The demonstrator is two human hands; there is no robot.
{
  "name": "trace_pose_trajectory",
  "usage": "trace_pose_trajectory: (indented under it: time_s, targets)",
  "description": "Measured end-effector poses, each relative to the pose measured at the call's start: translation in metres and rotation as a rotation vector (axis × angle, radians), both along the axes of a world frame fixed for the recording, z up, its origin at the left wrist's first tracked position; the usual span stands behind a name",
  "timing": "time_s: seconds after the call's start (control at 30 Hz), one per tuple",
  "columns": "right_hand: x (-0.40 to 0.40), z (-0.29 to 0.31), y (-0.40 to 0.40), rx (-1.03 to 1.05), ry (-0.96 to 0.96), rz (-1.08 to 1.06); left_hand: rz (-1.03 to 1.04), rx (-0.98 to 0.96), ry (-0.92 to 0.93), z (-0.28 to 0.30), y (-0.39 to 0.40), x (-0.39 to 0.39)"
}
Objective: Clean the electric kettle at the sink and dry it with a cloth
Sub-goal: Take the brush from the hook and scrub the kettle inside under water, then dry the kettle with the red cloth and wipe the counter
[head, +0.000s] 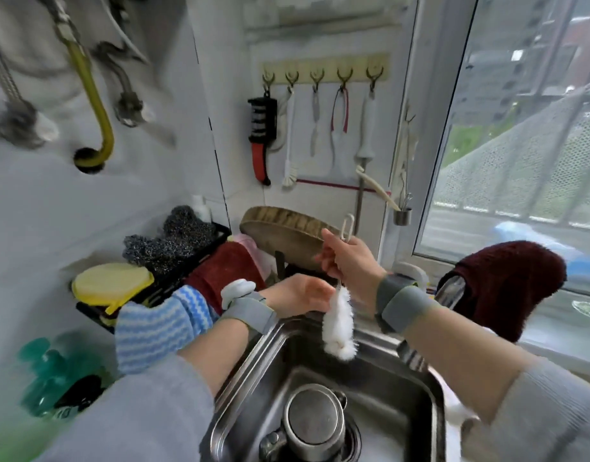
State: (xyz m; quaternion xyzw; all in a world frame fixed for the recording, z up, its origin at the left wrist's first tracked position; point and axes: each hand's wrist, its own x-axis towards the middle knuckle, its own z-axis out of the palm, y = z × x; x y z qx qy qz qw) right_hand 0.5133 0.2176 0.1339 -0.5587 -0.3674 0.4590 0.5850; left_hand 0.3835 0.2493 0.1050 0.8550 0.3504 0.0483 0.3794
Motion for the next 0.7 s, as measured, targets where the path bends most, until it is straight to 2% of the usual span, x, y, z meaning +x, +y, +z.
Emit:
trace_pose_trajectory:
  time_s: [0.23,0.37,0.43,0.5,0.63,0.7]
  targets:
    - [0.018,0.114,0.039,0.211,0.065,-0.081,0.086,0.198,-0.051,0.11,0.025,0.016]
    - [0.02,0.157,0.061,0.305,0.079,-0.07,0.152,0.343,-0.099,0.139,0.034,0.034]
    - [0.018,0.175,0.075,0.347,0.003,-0.09,0.212,0.421,-0.069,0.158,0.045,0.041]
    - [0.018,0.187,0.091,0.337,-0.157,-0.133,0.274,0.466,-0.028,0.176,0.065,0.045]
    - [0.024,0.197,0.122,0.272,-0.49,-0.202,0.303,0.442,0.038,0.189,0.098,0.048]
    - [0.026,0.195,0.134,0.248,-0.504,-0.204,0.304,0.494,0.066,0.185,0.111,0.049]
